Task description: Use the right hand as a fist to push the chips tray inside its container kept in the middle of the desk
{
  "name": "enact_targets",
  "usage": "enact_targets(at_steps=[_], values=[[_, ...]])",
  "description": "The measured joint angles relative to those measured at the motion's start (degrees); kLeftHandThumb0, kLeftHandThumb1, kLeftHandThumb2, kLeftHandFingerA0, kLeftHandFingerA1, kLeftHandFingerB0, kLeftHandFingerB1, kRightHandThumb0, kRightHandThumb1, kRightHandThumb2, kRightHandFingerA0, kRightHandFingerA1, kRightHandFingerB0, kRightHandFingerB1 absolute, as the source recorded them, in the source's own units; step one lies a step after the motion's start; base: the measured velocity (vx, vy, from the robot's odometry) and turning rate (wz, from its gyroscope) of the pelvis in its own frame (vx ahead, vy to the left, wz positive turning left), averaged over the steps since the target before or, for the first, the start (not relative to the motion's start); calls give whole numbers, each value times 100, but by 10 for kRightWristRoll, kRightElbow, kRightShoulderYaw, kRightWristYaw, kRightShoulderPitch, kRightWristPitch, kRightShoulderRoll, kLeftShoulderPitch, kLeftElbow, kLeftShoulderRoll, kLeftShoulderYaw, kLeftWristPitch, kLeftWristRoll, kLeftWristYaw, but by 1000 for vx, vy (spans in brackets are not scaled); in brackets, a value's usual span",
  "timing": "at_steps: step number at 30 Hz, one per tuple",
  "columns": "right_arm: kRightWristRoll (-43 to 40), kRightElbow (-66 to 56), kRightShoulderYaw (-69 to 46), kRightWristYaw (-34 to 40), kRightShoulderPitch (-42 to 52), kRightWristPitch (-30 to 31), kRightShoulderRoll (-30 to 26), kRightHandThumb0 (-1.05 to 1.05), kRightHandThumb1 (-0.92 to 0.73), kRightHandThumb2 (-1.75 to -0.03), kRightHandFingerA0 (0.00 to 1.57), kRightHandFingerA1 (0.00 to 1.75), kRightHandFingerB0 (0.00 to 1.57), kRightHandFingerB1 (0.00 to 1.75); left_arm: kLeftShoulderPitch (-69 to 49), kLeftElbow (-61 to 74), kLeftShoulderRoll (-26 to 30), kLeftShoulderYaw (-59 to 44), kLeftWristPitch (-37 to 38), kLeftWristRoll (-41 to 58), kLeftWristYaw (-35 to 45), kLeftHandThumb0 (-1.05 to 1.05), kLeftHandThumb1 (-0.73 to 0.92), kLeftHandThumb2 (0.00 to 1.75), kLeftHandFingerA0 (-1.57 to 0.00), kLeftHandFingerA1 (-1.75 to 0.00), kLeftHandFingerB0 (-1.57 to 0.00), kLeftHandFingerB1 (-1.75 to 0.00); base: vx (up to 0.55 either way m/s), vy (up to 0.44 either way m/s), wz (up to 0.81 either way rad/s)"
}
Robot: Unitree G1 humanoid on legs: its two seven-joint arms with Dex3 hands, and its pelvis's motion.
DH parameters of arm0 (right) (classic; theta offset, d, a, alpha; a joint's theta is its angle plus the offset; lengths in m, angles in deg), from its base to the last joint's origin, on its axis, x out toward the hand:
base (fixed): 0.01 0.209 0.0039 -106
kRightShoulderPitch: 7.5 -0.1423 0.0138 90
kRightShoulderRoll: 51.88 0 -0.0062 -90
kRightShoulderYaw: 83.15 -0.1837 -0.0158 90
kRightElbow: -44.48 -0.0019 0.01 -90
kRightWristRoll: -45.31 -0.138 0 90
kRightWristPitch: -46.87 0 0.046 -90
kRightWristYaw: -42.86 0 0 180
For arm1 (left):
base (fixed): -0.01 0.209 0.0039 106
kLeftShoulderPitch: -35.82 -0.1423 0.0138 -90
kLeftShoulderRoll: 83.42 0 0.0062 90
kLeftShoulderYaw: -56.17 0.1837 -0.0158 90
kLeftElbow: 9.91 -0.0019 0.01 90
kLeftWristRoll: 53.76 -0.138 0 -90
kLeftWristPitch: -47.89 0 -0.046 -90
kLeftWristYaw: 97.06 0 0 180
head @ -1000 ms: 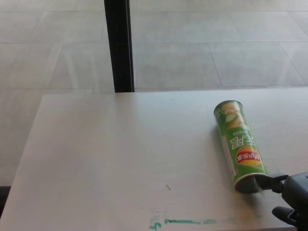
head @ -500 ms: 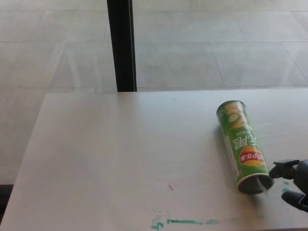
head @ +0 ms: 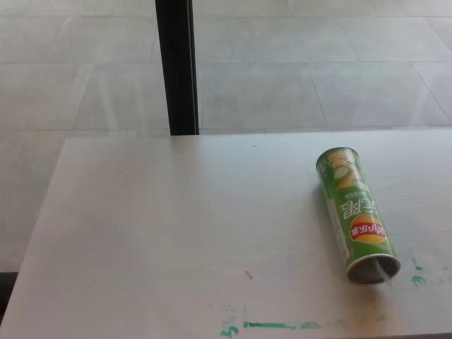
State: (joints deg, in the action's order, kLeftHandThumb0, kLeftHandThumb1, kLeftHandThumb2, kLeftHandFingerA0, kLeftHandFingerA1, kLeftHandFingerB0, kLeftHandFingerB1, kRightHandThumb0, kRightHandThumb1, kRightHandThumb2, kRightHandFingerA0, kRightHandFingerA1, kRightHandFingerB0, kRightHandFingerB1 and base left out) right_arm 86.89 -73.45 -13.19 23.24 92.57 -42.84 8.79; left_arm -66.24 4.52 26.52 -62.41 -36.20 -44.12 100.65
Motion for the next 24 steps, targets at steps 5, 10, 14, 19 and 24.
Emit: enact_targets(at_steps=[5,10,14,19,24], values=[[-36,41,-90,4,19,-3,10,-56,-72,-62,96,77,62,44,-3,0,0,-1,0,1,0,-65,78,63,-48,-52,-37,-41,0,0,0],[-52,138,-120,37,22,-14,35,-61,-73,-62,93,64,56,42,-5,0,0,2,0,1,0,-68,78,63,-51,-54,-39,-41,0,0,0],[-58,216,-121,67,18,-22,53,-61,-75,-63,91,75,54,47,-3,0,0,3,0,1,1,-67,62,98,-43,-61,-33,-53,0,0,0],[-62,301,-121,97,9,-32,71,-57,-73,-63,84,77,51,54,-1,0,0,4,0,1,0,-67,79,64,-54,-53,-41,-41,0,0,0],[-77,400,-126,122,-3,-50,94,-48,-69,-61,87,106,49,58,0,0,0,5,0,1,0,-63,77,62,-51,-55,-41,-44,0,0,0]])
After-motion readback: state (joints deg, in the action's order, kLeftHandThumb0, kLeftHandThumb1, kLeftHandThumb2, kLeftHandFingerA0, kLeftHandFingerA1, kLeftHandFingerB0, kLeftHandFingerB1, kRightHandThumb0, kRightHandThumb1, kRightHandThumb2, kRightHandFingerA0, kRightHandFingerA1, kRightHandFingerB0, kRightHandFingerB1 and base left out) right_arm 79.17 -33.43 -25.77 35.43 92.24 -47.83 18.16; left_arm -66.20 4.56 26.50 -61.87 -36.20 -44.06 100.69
